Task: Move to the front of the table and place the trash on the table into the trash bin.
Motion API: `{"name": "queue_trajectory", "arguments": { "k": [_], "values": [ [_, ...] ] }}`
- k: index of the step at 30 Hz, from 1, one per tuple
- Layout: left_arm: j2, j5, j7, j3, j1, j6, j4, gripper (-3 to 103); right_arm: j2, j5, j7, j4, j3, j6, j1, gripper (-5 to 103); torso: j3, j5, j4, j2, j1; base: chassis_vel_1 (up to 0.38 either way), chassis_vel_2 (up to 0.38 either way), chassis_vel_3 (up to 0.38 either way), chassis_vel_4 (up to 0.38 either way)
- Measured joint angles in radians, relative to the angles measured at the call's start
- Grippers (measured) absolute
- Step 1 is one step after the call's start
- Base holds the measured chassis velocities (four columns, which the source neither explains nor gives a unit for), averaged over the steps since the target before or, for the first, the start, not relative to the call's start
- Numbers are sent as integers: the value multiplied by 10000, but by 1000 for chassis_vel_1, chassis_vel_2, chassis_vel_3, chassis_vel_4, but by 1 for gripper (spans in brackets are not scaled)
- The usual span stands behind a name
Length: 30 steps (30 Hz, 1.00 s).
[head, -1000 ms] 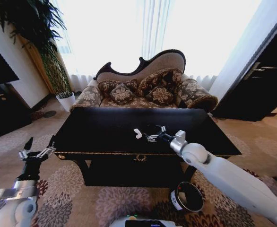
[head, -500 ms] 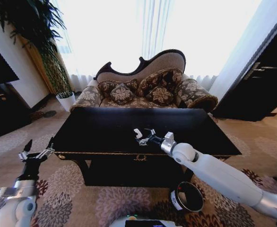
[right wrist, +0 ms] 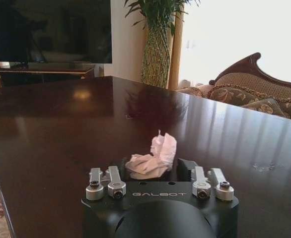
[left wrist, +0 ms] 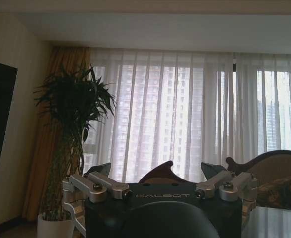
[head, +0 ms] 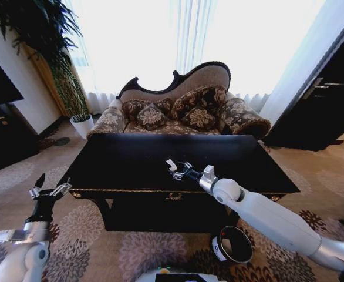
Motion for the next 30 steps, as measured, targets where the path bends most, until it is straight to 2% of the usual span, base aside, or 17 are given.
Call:
{"name": "queue_trajectory", "arguments": {
  "k": [1,2,5,7,10,11,14,15,16,18,19,21,22,25,26,30],
  "values": [
    [21,-15,0,-11,0,0,0,100,-22,7,-15,13,21,-1,-7,57,0,0,-1,0,0,0,0,0,0],
    [21,-15,0,-11,0,0,0,100,-22,7,-15,13,21,-1,-7,57,0,0,-1,0,0,0,0,0,0],
    [93,-99,-2,-54,-2,0,-28,100,-118,34,-52,88,151,-3,-71,40,1,0,0,0,1,0,0,0,0],
    [103,-115,-2,-61,-2,0,-46,100,-137,49,-66,104,200,-2,-98,40,0,0,0,0,0,0,0,0,0],
    [124,-141,-3,-93,26,0,-114,100,-208,88,-221,163,468,66,-262,24,0,0,0,0,1,0,0,0,0],
    [124,-141,-3,-93,26,0,-114,100,-208,88,-221,163,468,66,-262,24,0,0,0,0,1,0,0,0,0],
    [161,-168,-4,-136,83,0,-167,100,-249,174,-496,266,885,178,-557,8,0,0,0,0,1,0,0,0,0],
    [161,-168,-4,-136,83,0,-167,100,-249,174,-496,266,885,178,-557,8,0,0,0,0,1,0,0,0,0],
    [191,-203,-5,-162,96,0,-186,100,-265,226,-677,339,1122,255,-728,3,0,0,1,0,1,0,0,0,0],
    [211,-230,-6,-178,103,0,-198,100,-289,302,-823,427,1367,305,-901,2,0,1,1,0,1,0,0,0,0],
    [235,-290,-7,-201,117,0,-250,100,-372,999,-1272,957,2538,394,-1981,1,0,0,1,0,1,0,0,0,0],
    [220,-298,-8,-201,138,0,-293,100,-400,1516,-1517,1421,3347,395,-2910,1,0,3,-5,0,1,0,0,0,0],
    [220,-298,-8,-201,138,0,-293,100,-400,1516,-1517,1421,3347,395,-2910,1,0,3,-5,0,1,0,0,0,0],
    [164,-302,-8,-195,174,0,-434,100,-214,1719,-2046,1973,4553,551,-4009,1,0,0,0,2,0,0,0,0,0],
    [164,-302,-8,-195,174,0,-434,100,-214,1719,-2046,1973,4553,551,-4009,1,0,0,0,2,0,0,0,0,0],
    [107,-391,-11,-237,277,0,-732,100,269,1952,-2644,2494,6202,563,-5255,1,0,0,0,1,1,0,0,0,0]
  ]
}}
